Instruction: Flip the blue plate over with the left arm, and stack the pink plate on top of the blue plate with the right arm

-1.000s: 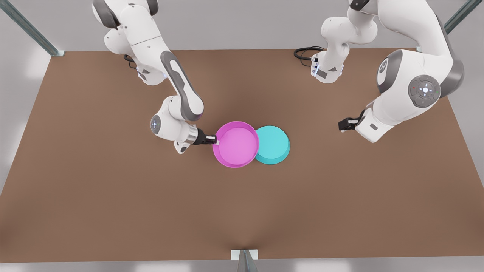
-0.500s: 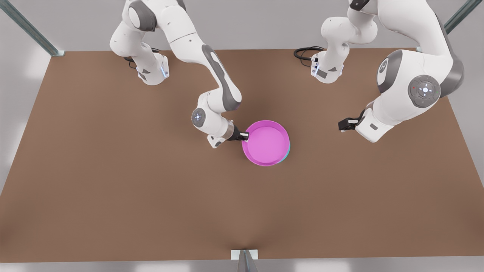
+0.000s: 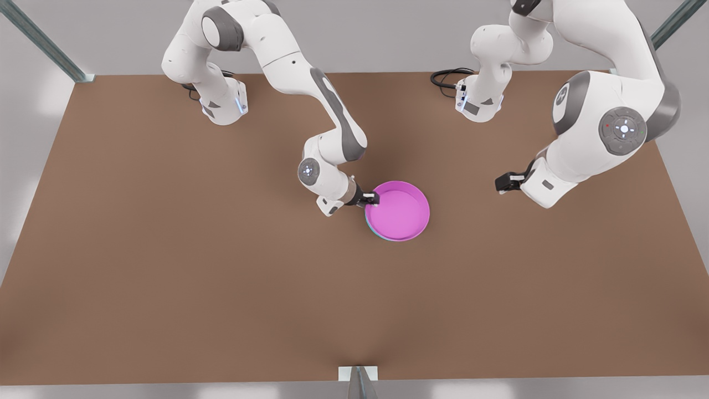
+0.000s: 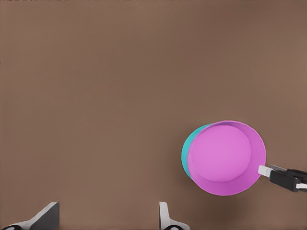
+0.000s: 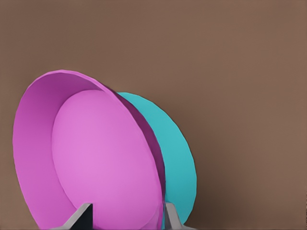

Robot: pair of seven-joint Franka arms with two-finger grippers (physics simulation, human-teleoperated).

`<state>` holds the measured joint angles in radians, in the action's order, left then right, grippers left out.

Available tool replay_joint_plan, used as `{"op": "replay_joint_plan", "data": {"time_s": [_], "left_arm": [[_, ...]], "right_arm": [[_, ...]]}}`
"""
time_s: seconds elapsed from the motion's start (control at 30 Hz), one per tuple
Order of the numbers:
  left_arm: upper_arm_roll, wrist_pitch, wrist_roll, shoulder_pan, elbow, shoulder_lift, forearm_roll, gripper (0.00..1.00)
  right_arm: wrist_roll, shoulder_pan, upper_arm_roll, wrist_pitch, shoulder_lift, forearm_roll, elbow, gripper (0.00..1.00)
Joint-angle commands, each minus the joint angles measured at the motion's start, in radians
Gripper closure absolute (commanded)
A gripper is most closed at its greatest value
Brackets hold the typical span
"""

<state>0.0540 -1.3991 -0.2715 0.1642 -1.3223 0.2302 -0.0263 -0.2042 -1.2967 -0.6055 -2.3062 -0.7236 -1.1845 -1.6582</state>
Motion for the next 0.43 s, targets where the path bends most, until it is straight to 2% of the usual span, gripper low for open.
{"op": "replay_joint_plan", "data": {"time_s": [0.0,0.07,0.13,0.23,0.3,0.33,0.4], "left_arm": [[0.001,0.000,0.000,0.000,0.000,0.000,0.000,0.00],[0.001,-0.001,0.002,0.002,0.000,0.000,-0.001,0.00],[0.003,-0.003,0.002,0.003,0.002,0.001,0.000,0.00],[0.003,-0.003,0.006,0.023,0.041,0.021,-0.006,0.00],[0.003,-0.001,0.000,0.037,0.081,0.044,-0.007,0.00],[0.003,-0.001,0.000,0.037,0.080,0.044,-0.007,0.00],[0.003,-0.001,0.000,0.037,0.080,0.043,-0.007,0.00]], "right_arm": [[0.000,0.000,-0.013,0.016,0.006,0.005,-0.003,0.00],[0.012,0.005,-0.065,0.068,0.088,0.060,-0.063,0.00],[0.104,0.010,-0.178,0.240,0.266,0.351,-0.187,0.00],[0.230,0.013,-0.460,0.487,0.565,0.914,-0.268,0.00],[0.370,0.016,-0.649,0.652,0.673,1.146,-0.221,0.00],[0.423,0.068,-0.678,0.705,0.659,1.158,-0.123,0.00],[0.454,0.114,-0.674,0.703,0.648,1.160,-0.066,0.00]]}}
